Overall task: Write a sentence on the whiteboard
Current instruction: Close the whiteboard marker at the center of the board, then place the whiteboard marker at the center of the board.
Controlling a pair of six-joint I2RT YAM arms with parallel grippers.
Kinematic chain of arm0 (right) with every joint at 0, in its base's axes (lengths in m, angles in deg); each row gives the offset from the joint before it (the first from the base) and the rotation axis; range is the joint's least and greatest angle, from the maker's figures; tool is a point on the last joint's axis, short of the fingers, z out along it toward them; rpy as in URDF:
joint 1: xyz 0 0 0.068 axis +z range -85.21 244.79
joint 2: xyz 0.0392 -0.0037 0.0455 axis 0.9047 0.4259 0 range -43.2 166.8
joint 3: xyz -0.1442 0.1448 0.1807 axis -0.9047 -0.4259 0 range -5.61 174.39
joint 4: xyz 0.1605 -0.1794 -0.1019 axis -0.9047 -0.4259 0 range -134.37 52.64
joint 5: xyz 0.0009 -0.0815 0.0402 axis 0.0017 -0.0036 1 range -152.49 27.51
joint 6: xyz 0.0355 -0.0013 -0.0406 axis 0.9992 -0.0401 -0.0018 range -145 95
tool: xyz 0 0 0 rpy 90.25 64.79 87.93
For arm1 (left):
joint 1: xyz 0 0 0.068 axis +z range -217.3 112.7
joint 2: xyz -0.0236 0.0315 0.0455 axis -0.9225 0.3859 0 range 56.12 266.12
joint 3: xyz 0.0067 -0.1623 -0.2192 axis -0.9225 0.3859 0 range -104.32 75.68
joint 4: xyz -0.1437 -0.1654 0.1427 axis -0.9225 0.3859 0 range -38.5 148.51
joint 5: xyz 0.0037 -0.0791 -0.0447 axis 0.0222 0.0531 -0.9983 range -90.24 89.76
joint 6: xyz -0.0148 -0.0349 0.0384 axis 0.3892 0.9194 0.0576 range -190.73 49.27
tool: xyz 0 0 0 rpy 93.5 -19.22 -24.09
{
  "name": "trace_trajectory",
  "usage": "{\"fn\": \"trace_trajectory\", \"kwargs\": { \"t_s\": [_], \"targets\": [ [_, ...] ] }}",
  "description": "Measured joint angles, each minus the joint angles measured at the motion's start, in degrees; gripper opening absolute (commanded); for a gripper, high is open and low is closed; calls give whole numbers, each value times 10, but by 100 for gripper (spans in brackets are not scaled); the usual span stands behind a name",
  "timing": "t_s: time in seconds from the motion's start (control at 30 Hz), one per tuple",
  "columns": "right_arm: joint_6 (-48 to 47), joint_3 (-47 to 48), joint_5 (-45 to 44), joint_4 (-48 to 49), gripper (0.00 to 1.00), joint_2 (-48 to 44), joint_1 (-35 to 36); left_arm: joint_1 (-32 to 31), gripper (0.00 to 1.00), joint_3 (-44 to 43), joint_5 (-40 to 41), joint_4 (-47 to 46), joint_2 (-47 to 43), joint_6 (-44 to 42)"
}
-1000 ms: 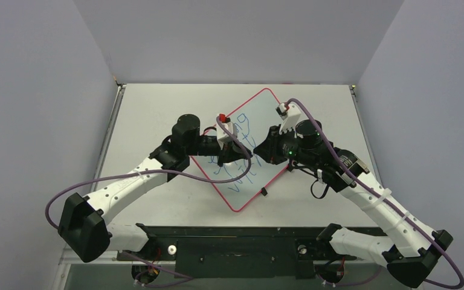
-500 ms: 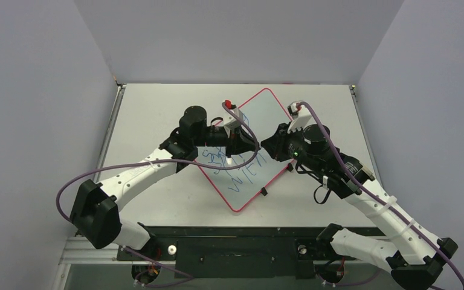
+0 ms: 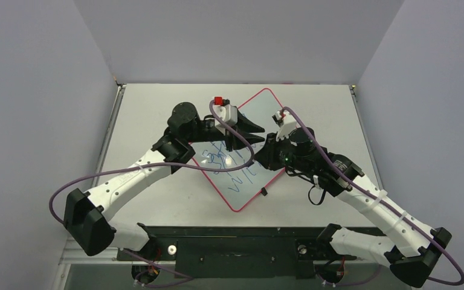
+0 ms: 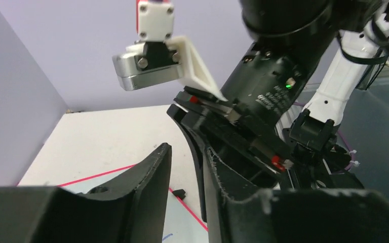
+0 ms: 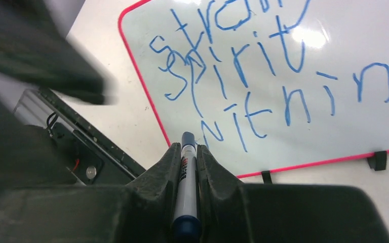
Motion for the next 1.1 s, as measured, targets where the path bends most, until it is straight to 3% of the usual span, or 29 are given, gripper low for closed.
{"fn": "trace_trajectory", "kwargs": {
  "t_s": [0.07,0.4,0.67,0.83,1.1],
  "targets": [
    [0,3,-5,-11,0,0,-10,5,39,1,0,2,-18,-8],
    [-9,22,-57,-65,0,-21,-88,51,47,76,53,33,-127,-17],
    [-10,4,-210,-98,0,-48,-118,66,47,114,229,117,-191,9],
    [17,-72,-344,-113,0,-48,-137,84,47,129,330,168,-232,30],
    [77,-191,-396,-72,0,-31,-228,125,48,149,466,254,-273,54]
  ]
}}
